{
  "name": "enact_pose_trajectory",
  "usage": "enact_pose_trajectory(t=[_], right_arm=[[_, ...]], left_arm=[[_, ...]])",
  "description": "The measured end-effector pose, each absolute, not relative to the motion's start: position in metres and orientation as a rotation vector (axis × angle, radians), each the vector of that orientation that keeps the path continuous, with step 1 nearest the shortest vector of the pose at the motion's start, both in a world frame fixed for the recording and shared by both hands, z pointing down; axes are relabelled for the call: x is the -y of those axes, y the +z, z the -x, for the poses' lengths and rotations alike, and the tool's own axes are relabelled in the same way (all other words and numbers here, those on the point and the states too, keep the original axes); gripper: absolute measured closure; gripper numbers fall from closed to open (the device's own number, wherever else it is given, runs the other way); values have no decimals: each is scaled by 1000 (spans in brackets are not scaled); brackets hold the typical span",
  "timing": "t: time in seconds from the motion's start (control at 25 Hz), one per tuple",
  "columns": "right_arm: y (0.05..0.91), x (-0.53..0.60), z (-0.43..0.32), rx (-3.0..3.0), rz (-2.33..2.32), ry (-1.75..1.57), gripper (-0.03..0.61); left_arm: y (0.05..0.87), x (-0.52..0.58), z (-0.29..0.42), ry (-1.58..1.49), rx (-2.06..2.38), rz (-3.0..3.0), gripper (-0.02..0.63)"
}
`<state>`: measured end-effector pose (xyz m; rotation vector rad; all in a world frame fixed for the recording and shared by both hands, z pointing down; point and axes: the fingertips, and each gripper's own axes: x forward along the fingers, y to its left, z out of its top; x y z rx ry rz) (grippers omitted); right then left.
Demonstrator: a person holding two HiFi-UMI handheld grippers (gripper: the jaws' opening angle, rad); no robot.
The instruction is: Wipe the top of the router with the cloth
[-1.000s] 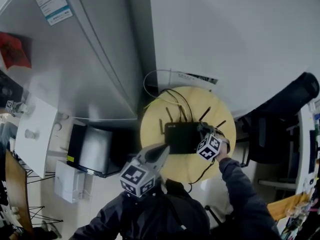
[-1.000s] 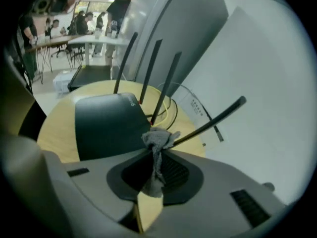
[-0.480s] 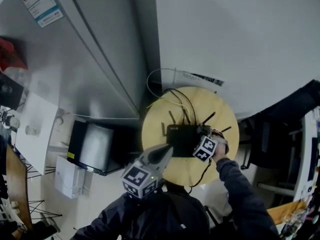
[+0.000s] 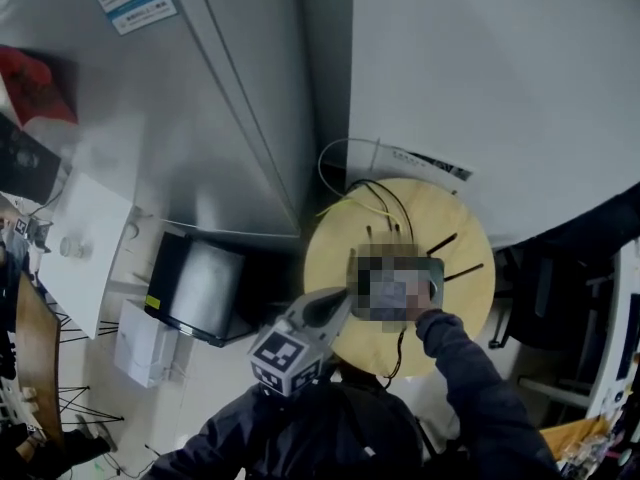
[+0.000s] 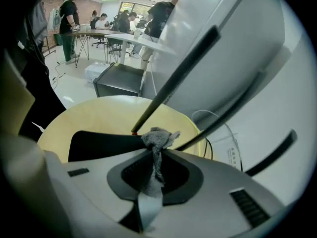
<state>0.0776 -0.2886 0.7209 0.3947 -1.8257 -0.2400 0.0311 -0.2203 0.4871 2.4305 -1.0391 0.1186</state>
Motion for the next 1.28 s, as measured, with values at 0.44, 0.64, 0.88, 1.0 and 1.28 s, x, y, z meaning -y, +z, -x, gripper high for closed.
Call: enact_pose_trajectory(t=[0.44, 0.64, 0.88, 1.0, 1.28], right_arm=[[735, 227, -57, 1826, -184, -157, 508], [735, 192, -52, 1859, -151, -149, 508], [738, 163, -50, 1880, -122, -116, 508], [735, 163, -48, 1897, -128, -91, 508], [727, 218, -71, 1910, -258, -76, 508]], left_arm=[[486, 224, -15, 103, 1039, -2435, 612], [487, 223, -19, 108, 1023, -2439, 612], [485, 223, -18, 103, 1012, -2441, 612], [485, 223, -16, 104, 1016, -2437, 612], [483, 222, -11, 99, 1028, -2435, 612]])
